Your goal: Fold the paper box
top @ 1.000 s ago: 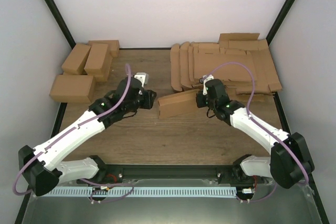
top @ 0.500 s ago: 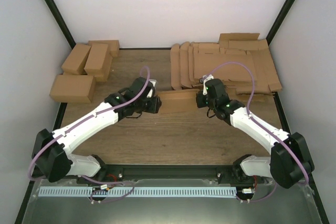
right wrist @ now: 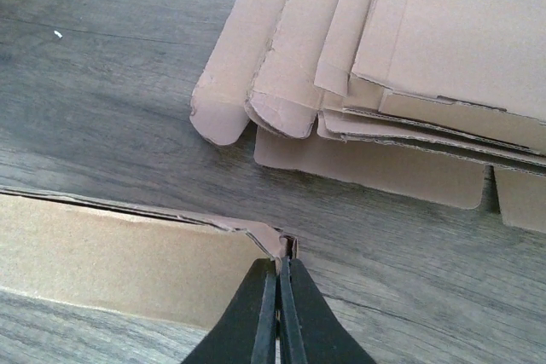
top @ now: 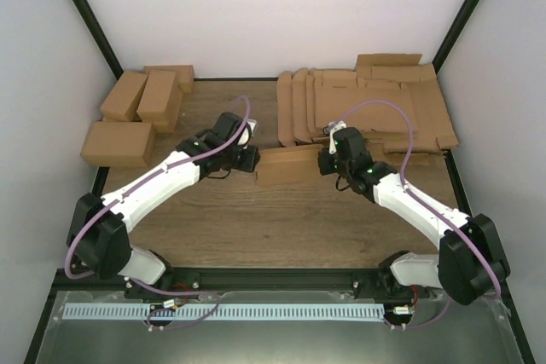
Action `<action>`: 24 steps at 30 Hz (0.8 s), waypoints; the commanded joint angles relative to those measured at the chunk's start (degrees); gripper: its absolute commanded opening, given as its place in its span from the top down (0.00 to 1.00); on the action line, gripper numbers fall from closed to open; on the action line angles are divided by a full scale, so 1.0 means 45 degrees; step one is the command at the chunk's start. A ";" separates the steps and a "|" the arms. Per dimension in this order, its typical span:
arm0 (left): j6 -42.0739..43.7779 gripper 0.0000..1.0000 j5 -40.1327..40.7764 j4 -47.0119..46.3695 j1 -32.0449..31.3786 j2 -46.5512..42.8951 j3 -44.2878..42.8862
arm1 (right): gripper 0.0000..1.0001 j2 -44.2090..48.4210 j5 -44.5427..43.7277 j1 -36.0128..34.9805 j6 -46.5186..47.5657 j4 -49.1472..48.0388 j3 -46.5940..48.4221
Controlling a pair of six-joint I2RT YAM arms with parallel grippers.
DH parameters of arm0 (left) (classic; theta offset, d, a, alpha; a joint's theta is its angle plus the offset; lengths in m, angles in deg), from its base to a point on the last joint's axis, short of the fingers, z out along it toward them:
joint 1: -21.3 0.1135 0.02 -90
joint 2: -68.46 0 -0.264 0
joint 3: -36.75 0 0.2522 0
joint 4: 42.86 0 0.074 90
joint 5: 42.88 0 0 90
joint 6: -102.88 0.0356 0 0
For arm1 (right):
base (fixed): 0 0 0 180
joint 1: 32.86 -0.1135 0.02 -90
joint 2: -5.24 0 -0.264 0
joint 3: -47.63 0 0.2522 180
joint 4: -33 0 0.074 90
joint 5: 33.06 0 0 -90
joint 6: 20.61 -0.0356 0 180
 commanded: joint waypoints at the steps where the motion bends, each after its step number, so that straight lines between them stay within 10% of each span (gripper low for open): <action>1: 0.0274 0.69 -0.0021 0.0090 0.0050 0.0325 -0.0501 | 0.99 -0.0304 0.0053 -0.0027 0.0204 0.1024 0.0222; 10: -0.0508 0.96 0.1196 0.0916 0.0052 0.0855 -0.1039 | 0.99 -0.0331 0.0045 -0.0030 0.0139 0.1111 0.0298; 24: -0.4318 0.96 0.0667 0.0602 0.0052 0.1556 -0.1324 | 0.99 -0.0277 -0.0295 -0.0353 -0.0331 0.1065 0.0256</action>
